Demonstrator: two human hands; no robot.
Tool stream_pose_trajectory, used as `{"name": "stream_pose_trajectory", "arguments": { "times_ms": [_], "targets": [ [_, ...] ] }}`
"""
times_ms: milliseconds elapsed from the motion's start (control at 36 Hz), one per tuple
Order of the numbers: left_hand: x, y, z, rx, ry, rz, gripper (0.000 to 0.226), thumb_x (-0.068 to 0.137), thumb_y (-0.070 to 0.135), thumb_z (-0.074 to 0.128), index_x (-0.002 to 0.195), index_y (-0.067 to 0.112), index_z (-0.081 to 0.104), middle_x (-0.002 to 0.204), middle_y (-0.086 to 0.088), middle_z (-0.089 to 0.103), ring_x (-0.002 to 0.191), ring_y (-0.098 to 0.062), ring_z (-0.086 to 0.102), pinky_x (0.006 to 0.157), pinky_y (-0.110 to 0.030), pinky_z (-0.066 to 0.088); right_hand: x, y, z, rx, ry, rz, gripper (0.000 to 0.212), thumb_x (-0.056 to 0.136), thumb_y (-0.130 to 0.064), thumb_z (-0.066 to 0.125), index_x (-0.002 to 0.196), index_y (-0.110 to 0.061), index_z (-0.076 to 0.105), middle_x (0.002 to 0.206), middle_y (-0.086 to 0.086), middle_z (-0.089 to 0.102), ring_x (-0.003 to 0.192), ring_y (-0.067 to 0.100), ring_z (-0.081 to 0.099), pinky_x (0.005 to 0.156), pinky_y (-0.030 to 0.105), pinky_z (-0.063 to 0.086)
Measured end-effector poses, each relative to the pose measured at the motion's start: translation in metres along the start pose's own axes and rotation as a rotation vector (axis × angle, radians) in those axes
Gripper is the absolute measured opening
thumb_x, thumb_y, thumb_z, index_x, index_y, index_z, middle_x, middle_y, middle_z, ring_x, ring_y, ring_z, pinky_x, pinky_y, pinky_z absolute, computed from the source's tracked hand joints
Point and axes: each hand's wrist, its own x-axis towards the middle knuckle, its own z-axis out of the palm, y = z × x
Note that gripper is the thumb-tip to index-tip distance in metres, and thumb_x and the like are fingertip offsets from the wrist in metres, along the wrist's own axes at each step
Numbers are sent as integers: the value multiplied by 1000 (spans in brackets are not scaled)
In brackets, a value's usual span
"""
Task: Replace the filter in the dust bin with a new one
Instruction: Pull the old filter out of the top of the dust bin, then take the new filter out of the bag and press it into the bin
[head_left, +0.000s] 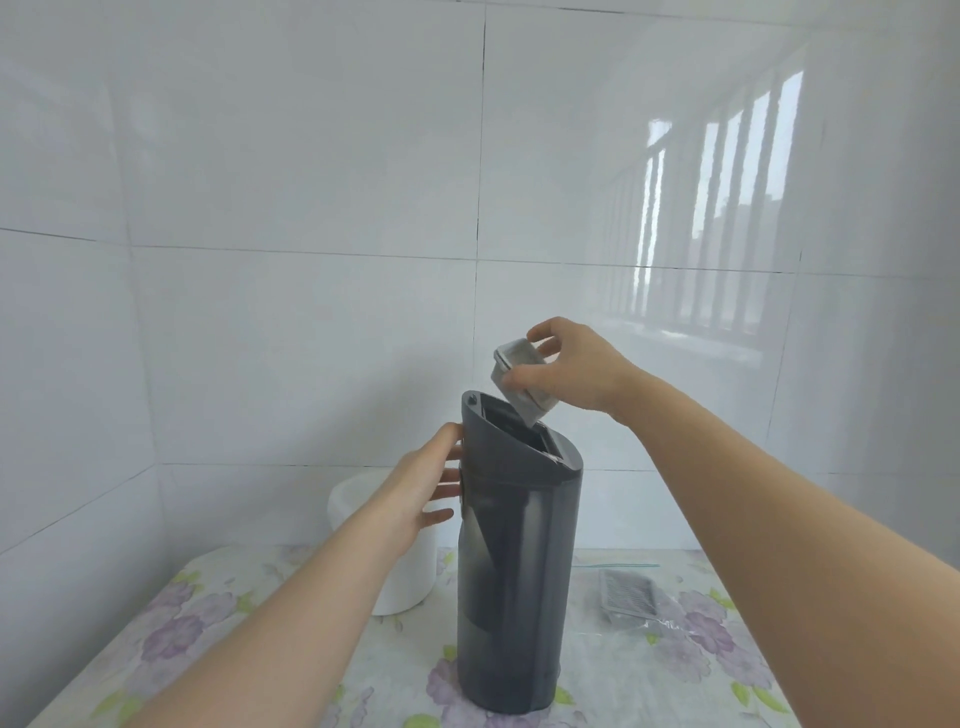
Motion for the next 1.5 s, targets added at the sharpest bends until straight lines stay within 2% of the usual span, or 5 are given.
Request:
{"name": "stream_pose_trajectory", "arguments": {
  "times_ms": [111, 250, 528, 1168, 1501],
  "targets": [
    [-2, -2, 3, -34, 1, 44, 34, 84, 50, 52, 89, 21, 68, 93, 0, 72, 97, -20, 65, 104, -47, 46, 0, 13, -6, -137, 174, 41, 76, 78, -43, 70, 144, -18, 43, 131, 3, 58, 117, 24, 55, 92, 36, 51],
    [-4, -4, 5, -38, -2, 79, 32, 83, 49, 50, 84, 21, 66, 88, 1, 71, 91, -21, 65, 104, -48, 46, -2, 38, -12, -376, 223, 228, 68, 77, -48, 64, 135, -16, 47, 124, 7, 59, 102, 25, 52, 76, 31, 40],
    [-3, -9, 8, -42, 18, 132, 32, 84, 48, 47, 79, 22, 64, 80, 3, 70, 85, -19, 65, 101, -47, 48, -32, 106, 10, -591, 31, 442, 36, 78, -48, 59, 63, -17, 48, 73, 2, 53, 78, 25, 55, 59, 28, 39],
    [4, -14, 16, -81, 50, 207, 32, 88, 46, 45, 71, 24, 61, 63, 9, 65, 71, -14, 61, 81, -35, 51, -91, 183, 85, -665, -319, 533, 45, 75, -56, 59, 99, -18, 59, 79, -5, 53, 86, 20, 57, 69, 26, 43],
    [5, -16, 17, -105, 51, 205, 32, 87, 47, 46, 69, 24, 61, 60, 9, 64, 69, -14, 60, 80, -34, 50, -92, 191, 94, -658, -318, 562, 71, 69, -62, 62, 121, -15, 61, 117, 2, 61, 101, 22, 58, 76, 28, 45]
  ]
}}
